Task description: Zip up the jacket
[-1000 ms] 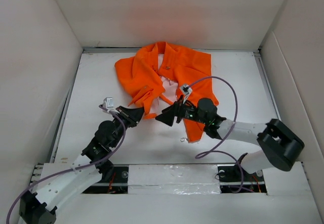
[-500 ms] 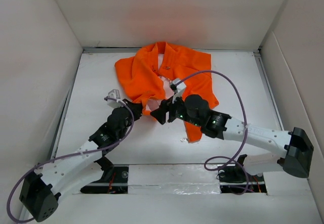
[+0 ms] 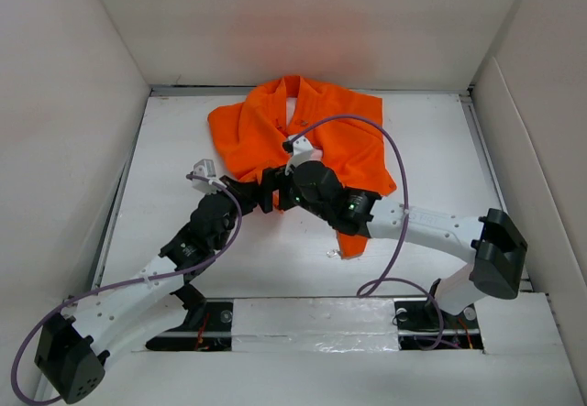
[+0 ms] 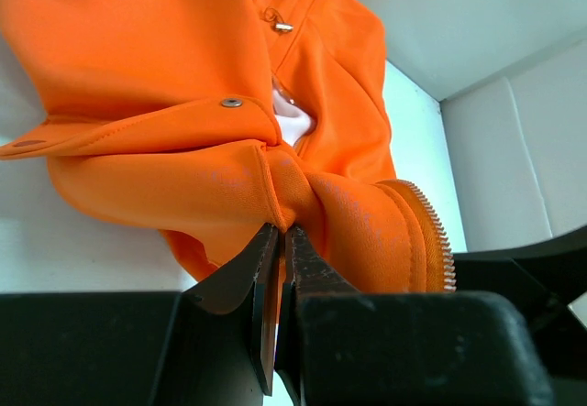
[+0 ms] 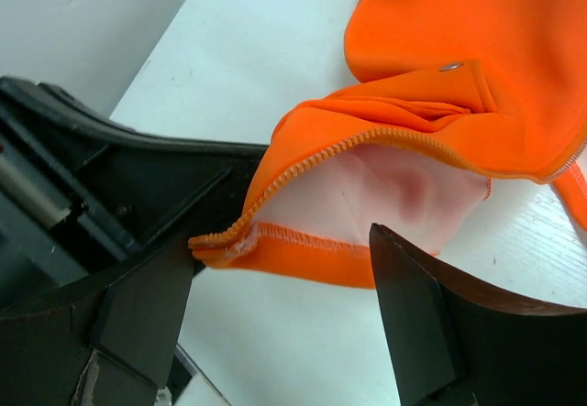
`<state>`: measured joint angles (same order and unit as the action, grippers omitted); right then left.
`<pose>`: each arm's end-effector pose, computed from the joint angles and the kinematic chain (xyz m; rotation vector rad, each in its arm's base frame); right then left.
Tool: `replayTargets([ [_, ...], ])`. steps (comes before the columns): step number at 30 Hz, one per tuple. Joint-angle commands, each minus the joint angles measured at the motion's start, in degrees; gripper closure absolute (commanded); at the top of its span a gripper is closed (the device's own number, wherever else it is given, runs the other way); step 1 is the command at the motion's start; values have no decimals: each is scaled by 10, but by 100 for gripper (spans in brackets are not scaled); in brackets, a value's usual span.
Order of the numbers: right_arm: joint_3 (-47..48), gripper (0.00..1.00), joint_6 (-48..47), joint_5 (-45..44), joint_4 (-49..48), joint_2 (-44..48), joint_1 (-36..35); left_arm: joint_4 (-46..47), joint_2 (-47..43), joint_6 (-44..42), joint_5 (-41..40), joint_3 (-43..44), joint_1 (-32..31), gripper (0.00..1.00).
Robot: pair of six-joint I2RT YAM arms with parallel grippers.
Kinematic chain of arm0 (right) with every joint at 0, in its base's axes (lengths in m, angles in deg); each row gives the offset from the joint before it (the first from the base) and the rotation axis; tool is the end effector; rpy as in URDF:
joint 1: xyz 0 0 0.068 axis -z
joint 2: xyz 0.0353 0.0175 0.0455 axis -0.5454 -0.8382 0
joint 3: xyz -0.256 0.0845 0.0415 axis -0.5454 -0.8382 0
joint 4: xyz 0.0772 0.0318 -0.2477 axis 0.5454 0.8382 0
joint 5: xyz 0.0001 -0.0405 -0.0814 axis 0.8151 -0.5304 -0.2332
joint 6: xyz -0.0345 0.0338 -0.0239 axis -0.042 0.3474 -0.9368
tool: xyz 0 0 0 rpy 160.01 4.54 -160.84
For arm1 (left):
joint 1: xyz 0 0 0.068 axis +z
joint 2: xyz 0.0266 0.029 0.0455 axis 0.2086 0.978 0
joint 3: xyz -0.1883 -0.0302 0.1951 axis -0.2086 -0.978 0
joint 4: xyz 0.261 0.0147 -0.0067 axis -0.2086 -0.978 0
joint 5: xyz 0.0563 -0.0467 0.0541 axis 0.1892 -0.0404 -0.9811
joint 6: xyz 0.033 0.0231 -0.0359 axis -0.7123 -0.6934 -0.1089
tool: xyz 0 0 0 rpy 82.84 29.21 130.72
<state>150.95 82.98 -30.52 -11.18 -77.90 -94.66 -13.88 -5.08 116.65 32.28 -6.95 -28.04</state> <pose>0.1788 0.3115 0.3145 -0.3919 1.9403 0.8036 0.1497 -0.1074 0.2686 -0.4195 1.6565 -0.8118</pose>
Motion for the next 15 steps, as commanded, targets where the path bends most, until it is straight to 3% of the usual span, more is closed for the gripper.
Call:
replayTargets([
  [1, 52, 22, 33, -35, -6, -12, -5, 56, -7, -12, 9, -4, -2, 100],
  [7, 55, 23, 44, -30, -28, -20, -5, 62, -11, -19, 5, -17, -2, 100],
  [15, 131, 23, 37, -60, 18, -74, -11, 77, 1, -23, 8, -26, -2, 100],
])
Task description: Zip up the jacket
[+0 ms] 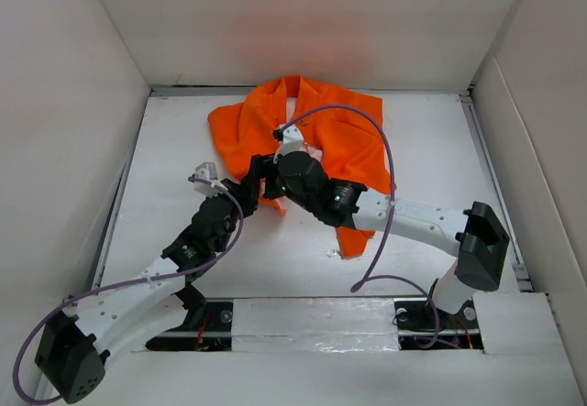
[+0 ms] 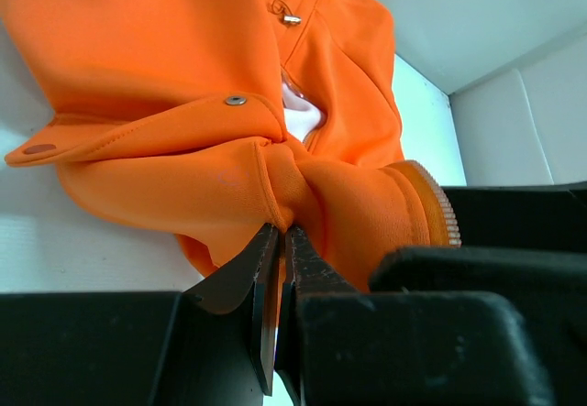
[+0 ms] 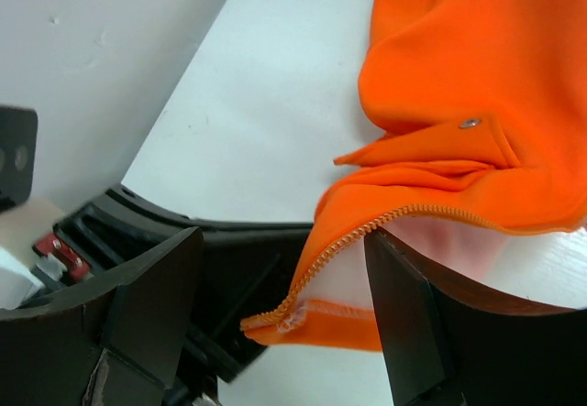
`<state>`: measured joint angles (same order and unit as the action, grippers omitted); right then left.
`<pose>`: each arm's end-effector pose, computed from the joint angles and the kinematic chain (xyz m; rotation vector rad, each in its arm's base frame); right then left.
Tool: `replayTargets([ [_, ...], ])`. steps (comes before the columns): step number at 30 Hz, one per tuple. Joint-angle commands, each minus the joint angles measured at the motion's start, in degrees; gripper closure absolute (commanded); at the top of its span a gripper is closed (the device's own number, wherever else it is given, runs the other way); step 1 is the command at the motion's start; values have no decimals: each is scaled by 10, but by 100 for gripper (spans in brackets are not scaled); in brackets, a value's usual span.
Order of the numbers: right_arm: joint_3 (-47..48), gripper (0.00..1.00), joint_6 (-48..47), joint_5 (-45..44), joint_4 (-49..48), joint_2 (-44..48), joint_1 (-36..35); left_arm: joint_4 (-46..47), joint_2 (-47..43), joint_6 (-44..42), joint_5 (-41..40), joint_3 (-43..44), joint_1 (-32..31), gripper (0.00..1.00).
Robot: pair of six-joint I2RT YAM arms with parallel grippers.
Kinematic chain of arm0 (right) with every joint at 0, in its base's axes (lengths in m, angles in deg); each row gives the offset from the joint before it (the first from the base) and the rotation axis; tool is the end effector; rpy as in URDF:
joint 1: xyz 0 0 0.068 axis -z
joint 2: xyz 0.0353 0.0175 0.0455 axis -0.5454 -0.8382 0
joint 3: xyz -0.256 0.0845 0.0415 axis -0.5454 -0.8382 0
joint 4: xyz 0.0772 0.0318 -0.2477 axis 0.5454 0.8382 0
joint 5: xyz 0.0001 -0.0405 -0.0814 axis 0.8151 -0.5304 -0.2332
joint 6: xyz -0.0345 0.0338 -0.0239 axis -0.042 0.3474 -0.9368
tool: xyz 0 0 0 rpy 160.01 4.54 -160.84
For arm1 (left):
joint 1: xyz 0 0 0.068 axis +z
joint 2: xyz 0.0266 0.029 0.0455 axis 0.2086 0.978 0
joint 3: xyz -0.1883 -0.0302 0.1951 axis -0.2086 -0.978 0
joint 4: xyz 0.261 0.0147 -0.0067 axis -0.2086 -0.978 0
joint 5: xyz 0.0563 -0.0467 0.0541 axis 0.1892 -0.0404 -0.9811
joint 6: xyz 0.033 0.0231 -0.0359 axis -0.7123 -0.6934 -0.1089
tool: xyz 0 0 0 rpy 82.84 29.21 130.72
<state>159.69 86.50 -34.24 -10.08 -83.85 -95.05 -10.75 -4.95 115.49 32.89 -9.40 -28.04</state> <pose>0.1922 0.3371 0.3300 -0.2810 1.9235 0.8133 0.1493 -0.1075 0.2588 -0.3953 1.6530 -0.8110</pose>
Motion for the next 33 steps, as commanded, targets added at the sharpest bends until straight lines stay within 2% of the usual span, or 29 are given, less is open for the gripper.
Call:
replayTargets([
  [1, 50, 23, 0, -22, 19, -20, -7, 46, 1, -12, 2, -2, -2, 100],
  [12, 22, 33, 11, -43, 54, -18, -14, 44, 0, -20, -10, 2, -2, 100],
  [19, -7, 49, 12, -73, 61, 14, -14, 37, -6, -24, -16, 4, -2, 100],
  [24, -33, 50, 15, -72, 55, 40, -19, 30, -14, -24, -20, 2, -2, 100],
  [27, -52, 54, 18, -68, 45, 54, -19, 30, -13, -23, -19, 2, -2, 100],
  [33, -87, 72, 18, -59, 20, 71, -19, 30, -15, -20, -14, 2, -2, 100],
])
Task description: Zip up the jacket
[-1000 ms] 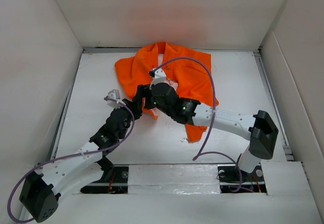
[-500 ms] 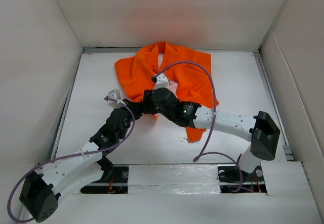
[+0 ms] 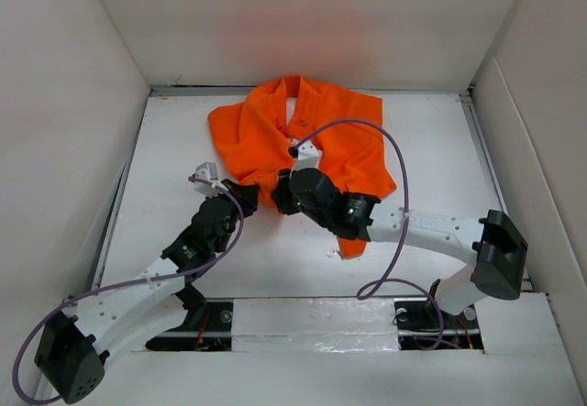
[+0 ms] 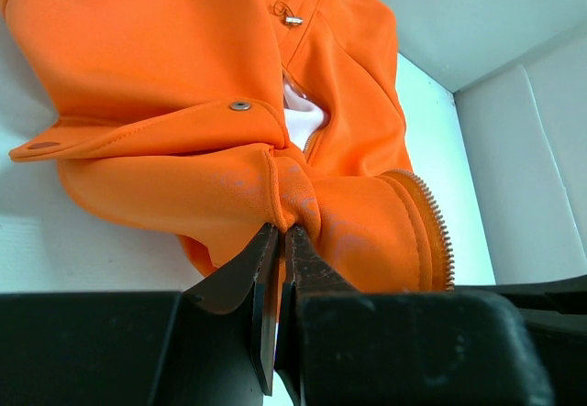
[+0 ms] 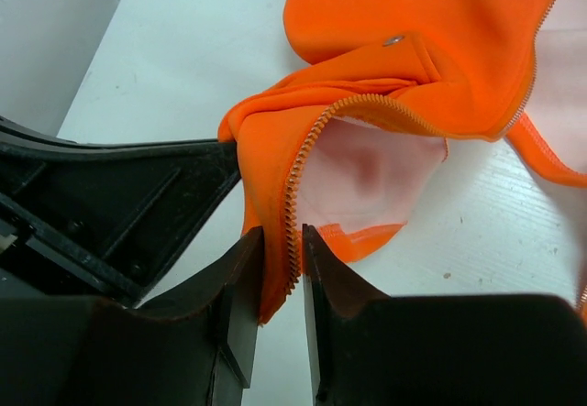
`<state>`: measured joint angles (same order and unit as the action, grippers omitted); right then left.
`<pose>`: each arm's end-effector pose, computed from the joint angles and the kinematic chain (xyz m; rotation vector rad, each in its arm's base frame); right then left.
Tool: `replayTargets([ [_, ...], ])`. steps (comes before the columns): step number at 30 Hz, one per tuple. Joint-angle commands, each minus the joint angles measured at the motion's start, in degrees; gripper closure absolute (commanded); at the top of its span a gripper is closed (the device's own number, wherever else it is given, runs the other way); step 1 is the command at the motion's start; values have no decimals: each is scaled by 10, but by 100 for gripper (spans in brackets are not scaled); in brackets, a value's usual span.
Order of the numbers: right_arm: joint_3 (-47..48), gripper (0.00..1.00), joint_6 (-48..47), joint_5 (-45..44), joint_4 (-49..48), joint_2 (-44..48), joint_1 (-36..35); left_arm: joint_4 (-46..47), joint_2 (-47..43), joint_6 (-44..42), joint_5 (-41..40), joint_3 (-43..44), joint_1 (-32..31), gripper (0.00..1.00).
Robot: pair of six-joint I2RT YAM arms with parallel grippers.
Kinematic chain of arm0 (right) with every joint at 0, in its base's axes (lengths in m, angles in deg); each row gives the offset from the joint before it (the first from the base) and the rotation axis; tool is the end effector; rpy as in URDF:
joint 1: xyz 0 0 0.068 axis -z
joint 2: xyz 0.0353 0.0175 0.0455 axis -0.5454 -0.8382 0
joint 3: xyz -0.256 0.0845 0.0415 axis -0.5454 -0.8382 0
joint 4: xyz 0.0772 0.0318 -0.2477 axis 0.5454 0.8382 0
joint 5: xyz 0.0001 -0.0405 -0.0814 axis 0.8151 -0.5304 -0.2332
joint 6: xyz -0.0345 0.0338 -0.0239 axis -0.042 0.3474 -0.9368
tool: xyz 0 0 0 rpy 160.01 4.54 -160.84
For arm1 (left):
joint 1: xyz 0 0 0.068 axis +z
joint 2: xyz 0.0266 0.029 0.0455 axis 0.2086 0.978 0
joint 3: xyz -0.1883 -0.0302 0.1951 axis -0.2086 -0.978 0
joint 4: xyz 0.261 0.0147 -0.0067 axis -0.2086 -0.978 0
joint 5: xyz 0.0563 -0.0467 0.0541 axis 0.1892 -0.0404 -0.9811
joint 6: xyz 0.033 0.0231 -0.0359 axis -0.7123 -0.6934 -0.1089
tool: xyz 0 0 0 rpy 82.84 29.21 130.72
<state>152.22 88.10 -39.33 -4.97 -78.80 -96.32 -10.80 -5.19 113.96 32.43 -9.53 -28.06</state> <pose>0.1737 0.3129 0.3068 -0.2616 2.0163 0.6736 0.1488 -0.1068 0.2585 -0.3783 1.6515 -0.7857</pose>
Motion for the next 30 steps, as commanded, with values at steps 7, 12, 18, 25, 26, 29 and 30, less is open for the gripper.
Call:
replayTargets([
  [7, -30, 100, -7, 1, -50, 33, -6, 28, -19, -11, 16, 5, -2, 100],
  [12, -83, 100, -43, 99, -148, 85, 27, -9, -50, -42, 102, 28, -2, 93],
  [18, -166, 100, 20, 341, -261, 127, 123, -78, -136, -23, 195, 48, -2, 56],
  [25, -210, 100, 154, 551, -449, 93, 181, 20, -165, 14, 321, 1, -2, 54],
  [26, -216, 100, 177, 567, -477, 85, 181, 33, -167, 17, 329, -7, -2, 54],
  [29, -238, 100, 276, 616, -611, 46, 193, 64, -162, 15, 340, -22, -2, 54],
  [30, -241, 100, 298, 625, -644, 37, 193, 66, -160, 14, 338, -23, -2, 54],
])
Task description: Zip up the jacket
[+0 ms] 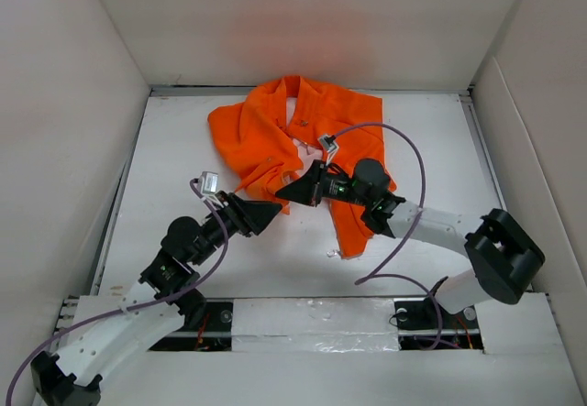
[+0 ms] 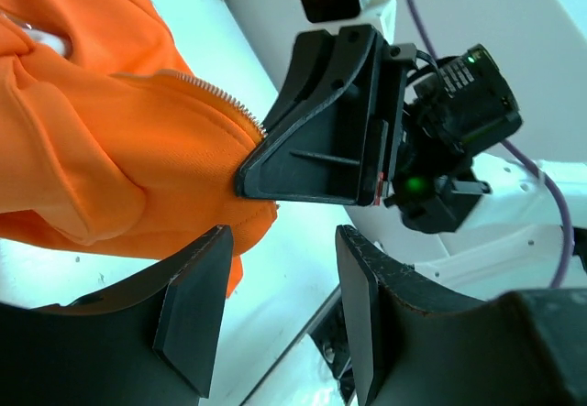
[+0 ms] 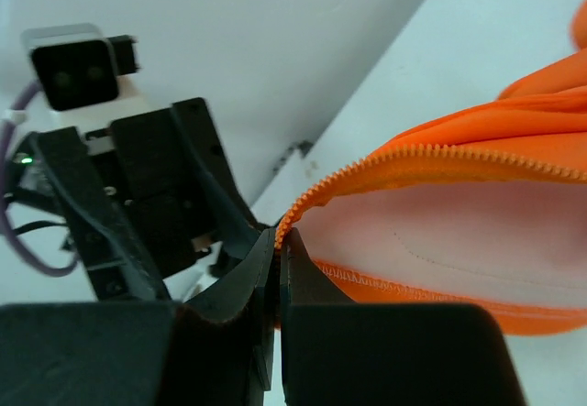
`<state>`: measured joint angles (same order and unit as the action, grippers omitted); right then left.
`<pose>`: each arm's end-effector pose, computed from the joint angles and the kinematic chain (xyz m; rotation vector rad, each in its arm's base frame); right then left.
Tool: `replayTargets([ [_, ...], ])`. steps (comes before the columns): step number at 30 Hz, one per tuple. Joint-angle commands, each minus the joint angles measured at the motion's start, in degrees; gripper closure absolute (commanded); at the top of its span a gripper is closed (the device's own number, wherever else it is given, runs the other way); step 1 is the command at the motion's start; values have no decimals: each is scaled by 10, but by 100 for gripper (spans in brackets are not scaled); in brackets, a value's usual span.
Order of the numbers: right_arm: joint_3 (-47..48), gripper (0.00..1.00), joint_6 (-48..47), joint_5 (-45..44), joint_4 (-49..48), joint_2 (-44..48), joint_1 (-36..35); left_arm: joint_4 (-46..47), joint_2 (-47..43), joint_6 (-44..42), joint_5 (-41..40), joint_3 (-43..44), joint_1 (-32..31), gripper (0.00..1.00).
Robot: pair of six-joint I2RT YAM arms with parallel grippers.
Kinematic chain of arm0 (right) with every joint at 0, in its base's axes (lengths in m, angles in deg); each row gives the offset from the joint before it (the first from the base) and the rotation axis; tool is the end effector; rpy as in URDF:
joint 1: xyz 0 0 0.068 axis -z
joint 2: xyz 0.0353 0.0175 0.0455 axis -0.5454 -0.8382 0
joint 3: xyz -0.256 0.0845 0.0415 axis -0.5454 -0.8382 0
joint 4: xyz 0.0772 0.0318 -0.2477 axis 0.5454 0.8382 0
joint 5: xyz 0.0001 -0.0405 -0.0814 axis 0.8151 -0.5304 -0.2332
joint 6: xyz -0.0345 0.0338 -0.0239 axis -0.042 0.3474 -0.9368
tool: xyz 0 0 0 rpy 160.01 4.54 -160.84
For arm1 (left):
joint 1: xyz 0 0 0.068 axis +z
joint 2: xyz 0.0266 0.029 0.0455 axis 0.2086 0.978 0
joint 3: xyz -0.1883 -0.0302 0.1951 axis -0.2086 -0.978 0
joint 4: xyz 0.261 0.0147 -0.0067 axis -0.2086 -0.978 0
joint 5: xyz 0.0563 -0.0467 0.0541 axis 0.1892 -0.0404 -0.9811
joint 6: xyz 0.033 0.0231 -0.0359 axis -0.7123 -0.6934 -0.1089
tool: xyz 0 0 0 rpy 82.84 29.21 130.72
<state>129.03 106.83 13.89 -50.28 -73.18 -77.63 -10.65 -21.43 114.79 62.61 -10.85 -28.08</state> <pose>0.2162 0.2376 0.2801 -0.3664 1.7704 1.6672 0.1041 -0.0932 0.2909 0.0462 1.5096 -1.3037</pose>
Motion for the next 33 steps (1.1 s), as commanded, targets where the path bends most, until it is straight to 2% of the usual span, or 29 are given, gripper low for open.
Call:
replayTargets([
  [1, -16, 100, 150, 96, -242, -28, 6, 67, 3, 3, 35, -10, -1, 54],
  [4, -23, 100, 210, 102, -318, -58, 12, 74, 3, -4, 30, -15, -1, 55],
  [9, -20, 100, 270, 98, -387, -92, 12, 88, 9, -11, 30, -19, -1, 55],
  [14, -14, 100, 328, 98, -460, -129, 12, 69, 15, -20, 15, -13, -1, 63],
  [23, -10, 100, 353, 97, -490, -148, 12, 60, 30, -41, -6, -9, -1, 66],
  [27, -8, 100, 353, 97, -489, -150, 12, 71, 39, -43, -4, -10, -1, 77],
  [33, -1, 100, 358, 101, -495, -160, 6, 86, 49, -41, -2, -10, -1, 83],
])
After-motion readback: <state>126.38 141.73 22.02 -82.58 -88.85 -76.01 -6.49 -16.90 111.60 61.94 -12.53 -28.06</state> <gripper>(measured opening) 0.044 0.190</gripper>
